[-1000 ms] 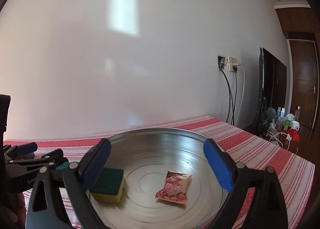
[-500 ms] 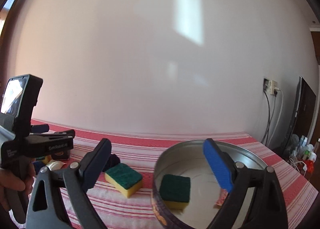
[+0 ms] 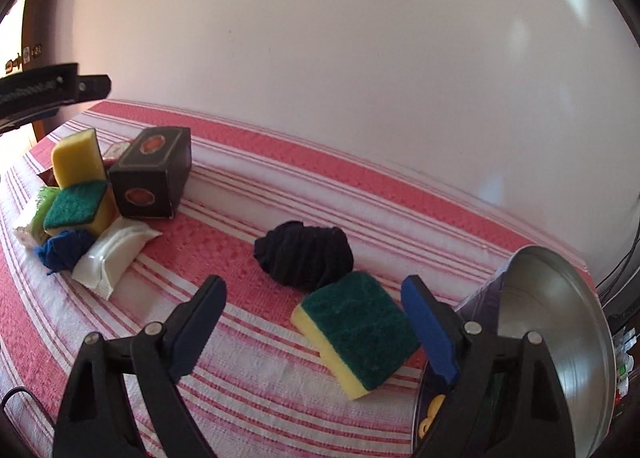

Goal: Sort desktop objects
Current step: 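Grasp a second yellow-green sponge with the right gripper and lift it, then grasp the black knit ball with the left gripper while the right gripper carries the sponge to the tin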

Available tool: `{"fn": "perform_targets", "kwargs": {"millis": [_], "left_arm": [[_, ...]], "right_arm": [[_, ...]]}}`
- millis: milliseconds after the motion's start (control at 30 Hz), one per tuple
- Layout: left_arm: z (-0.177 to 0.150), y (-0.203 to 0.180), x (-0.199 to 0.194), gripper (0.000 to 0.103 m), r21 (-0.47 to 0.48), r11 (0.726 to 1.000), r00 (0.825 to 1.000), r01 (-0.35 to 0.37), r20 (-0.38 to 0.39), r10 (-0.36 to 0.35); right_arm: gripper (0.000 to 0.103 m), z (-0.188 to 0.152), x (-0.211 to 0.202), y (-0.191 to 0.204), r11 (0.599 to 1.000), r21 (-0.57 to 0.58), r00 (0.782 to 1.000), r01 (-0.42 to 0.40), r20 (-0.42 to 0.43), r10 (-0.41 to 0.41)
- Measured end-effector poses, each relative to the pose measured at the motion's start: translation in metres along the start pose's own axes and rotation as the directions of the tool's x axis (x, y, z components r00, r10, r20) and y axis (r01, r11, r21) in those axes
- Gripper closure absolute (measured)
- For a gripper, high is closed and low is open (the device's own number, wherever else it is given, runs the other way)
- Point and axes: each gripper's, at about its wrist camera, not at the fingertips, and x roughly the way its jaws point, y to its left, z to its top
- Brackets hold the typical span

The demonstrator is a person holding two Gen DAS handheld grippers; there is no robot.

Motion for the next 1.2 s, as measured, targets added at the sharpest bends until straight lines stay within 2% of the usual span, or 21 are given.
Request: {"fn": "perform_targets", "kwargs": {"millis": [133, 167, 300, 333, 367, 433, 500, 567, 700, 767, 867, 967, 1033, 1100, 1200], "left_arm": [[0.0, -0.011, -0.004, 0.025, 0.038, 0.999, 1.0, -0.003, 0.016, 0.002], [-0.001, -0.014, -0.004, 0.025, 0.049, 0.999, 1.0, -0.002, 0.017, 0.001], [-0.004, -0.023, -0.006, 0.025, 0.082, 0.997, 1.0, 0.015, 0.023, -0.017], [-0.005, -0.025, -0.007, 0.025, 0.09, 0.996, 0.999, 0.015, 0.028, -0.018], [-0.006, -0.026, -0.007, 0.025, 0.098, 0.995, 0.999, 0.012, 0.032, -0.015], [-0.007, -0.027, -0.006, 0.025, 0.11, 0.994, 0.999, 0.006, 0.039, -0.01], [-0.007, -0.029, -0.007, 0.025, 0.119, 0.993, 0.999, 0.008, 0.043, -0.013], [-0.008, -0.029, -0.004, 0.025, 0.124, 0.992, 0.999, 0.01, 0.048, -0.016], [-0.01, -0.033, -0.004, 0.025, 0.154, 0.988, 0.997, 0.029, 0.066, -0.04], [-0.012, -0.038, -0.005, 0.025, 0.174, 0.984, 0.996, 0.044, 0.071, -0.057], [-0.017, -0.048, -0.005, 0.025, 0.216, 0.973, 0.993, 0.076, 0.067, -0.092], [-0.024, -0.063, -0.007, 0.025, 0.273, 0.953, 0.988, 0.13, 0.046, -0.148], [-0.029, -0.073, -0.008, 0.025, 0.302, 0.933, 0.978, 0.195, 0.017, -0.21], [-0.036, -0.088, -0.009, 0.025, 0.33, 0.909, 0.964, 0.256, -0.017, -0.265], [-0.05, -0.118, -0.003, 0.025, 0.413, 0.865, 0.957, 0.286, -0.068, -0.283]], "right_arm": [[0.011, -0.001, 0.027, -0.009, 0.999, -0.014, 0.995, 0.049, -0.089, -0.05], [0.011, -0.002, 0.03, -0.008, 0.996, -0.042, 0.992, 0.084, -0.092, -0.088], [0.017, -0.01, 0.027, 0.003, 0.987, -0.103, 0.988, 0.119, -0.087, -0.128], [0.03, -0.011, 0.025, 0.006, 0.987, -0.118, 0.989, 0.109, -0.088, -0.12], [0.037, -0.011, 0.023, 0.007, 0.989, -0.116, 0.991, 0.087, -0.095, -0.098], [0.049, -0.013, 0.022, 0.01, 0.979, -0.14, 0.982, 0.145, -0.1, -0.159], [0.054, -0.016, 0.016, 0.007, 0.983, -0.129, 0.986, 0.13, -0.091, -0.142], [0.064, -0.018, 0.004, 0.0, 0.993, -0.078, 0.993, 0.088, -0.072, -0.094], [0.074, -0.025, -0.028, -0.015, 0.999, 0.035, 1.0, -0.002, 0.019, 0.002], [0.077, -0.031, -0.048, -0.028, 0.993, 0.099, 0.994, -0.068, 0.089, 0.059], [0.077, -0.033, -0.065, -0.043, 0.973, 0.173, 0.975, -0.155, 0.185, 0.122], [0.078, -0.038, -0.082, -0.06, 0.94, 0.236, 0.944, -0.246, 0.277, 0.178], [0.078, -0.036, -0.096, -0.059, 0.927, 0.268, 0.926, -0.264, 0.34, 0.166], [0.078, -0.036, -0.106, -0.066, 0.921, 0.298, 0.909, -0.25, 0.401, 0.117], [0.077, -0.041, -0.125, -0.082, 0.915, 0.347, 0.885, -0.204, 0.465, 0.021]]}}
